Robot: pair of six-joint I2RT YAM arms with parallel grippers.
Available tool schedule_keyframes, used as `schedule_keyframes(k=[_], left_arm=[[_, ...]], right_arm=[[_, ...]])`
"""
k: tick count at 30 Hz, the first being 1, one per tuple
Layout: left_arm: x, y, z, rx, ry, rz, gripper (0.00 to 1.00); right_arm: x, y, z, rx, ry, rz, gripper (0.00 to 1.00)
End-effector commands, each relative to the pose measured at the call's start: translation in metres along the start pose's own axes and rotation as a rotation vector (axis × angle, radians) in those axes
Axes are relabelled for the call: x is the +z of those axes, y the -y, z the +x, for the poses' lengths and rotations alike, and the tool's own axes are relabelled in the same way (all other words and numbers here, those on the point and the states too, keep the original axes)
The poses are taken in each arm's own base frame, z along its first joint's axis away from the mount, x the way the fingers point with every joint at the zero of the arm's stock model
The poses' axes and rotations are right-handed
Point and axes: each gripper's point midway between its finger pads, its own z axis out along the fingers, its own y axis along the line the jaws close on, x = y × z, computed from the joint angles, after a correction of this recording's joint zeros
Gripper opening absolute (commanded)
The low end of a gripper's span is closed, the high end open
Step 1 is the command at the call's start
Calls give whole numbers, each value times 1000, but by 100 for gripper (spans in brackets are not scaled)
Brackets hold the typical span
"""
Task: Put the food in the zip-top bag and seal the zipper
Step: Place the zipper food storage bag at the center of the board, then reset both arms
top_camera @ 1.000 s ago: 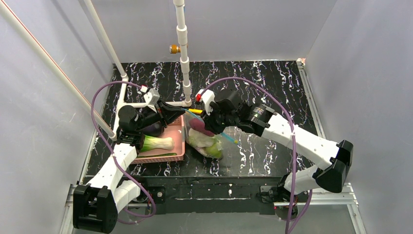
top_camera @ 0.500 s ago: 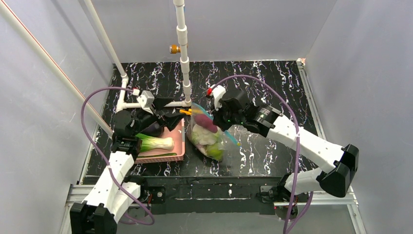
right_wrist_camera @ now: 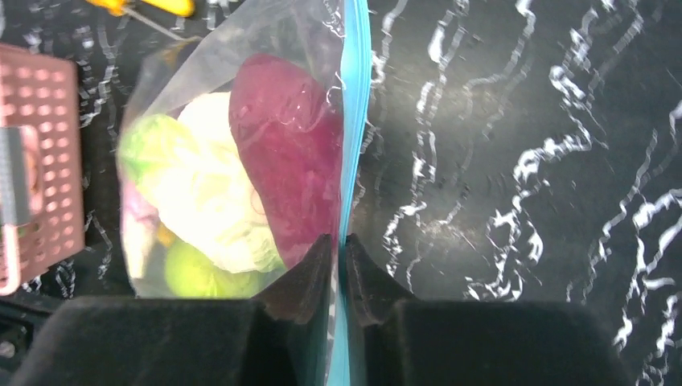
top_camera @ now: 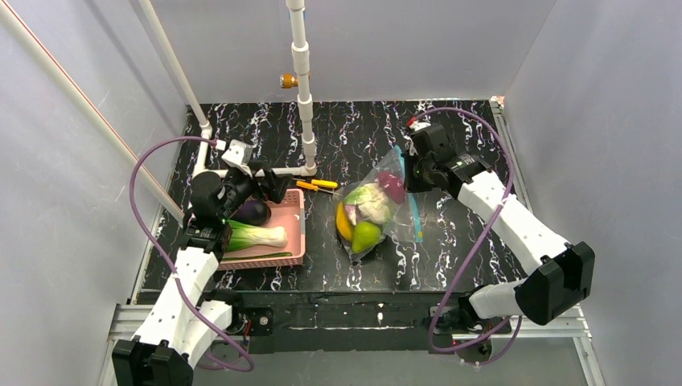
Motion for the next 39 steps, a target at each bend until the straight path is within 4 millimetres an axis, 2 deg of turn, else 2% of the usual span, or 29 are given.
schedule_keyframes(k=[1,2,4,5,7,9,12,17,23,28,33,39], left_arm=[[-5,-3,-13,26,23,-41,98],[-6,-3,-14,30,26,-43,98],[-9,-5,-16,35,32,-61,98],[-11,-7,-18,37,37,-78,98],[-16,-11,-22,43,53,-109,98],[-19,-13,-25,38,74,-129,98],[-25,-11,-33,37,97,-140,98],[-40,-8,-46,15,123,-180,98],[-80,7,-90,-92,173,-235,98],[-112,33,-121,-166,212,-198,98],[-146,54,-142,-243,319,-161,98],[-181,71,-166,-276,456,-132,98]], right_arm=[[-10,43,20,149,-25,186,26],[-14,54,24,166,-10,231,37],[-24,71,29,192,19,304,72],[-30,76,31,197,29,323,84],[-44,79,31,203,61,327,97],[-59,75,26,210,106,291,98],[-84,55,11,201,208,157,98],[-143,45,-15,201,412,62,98],[-213,47,-32,209,670,8,98],[-262,57,-35,242,849,6,98],[-290,63,-27,271,930,-4,98],[-297,68,-14,281,943,4,99]])
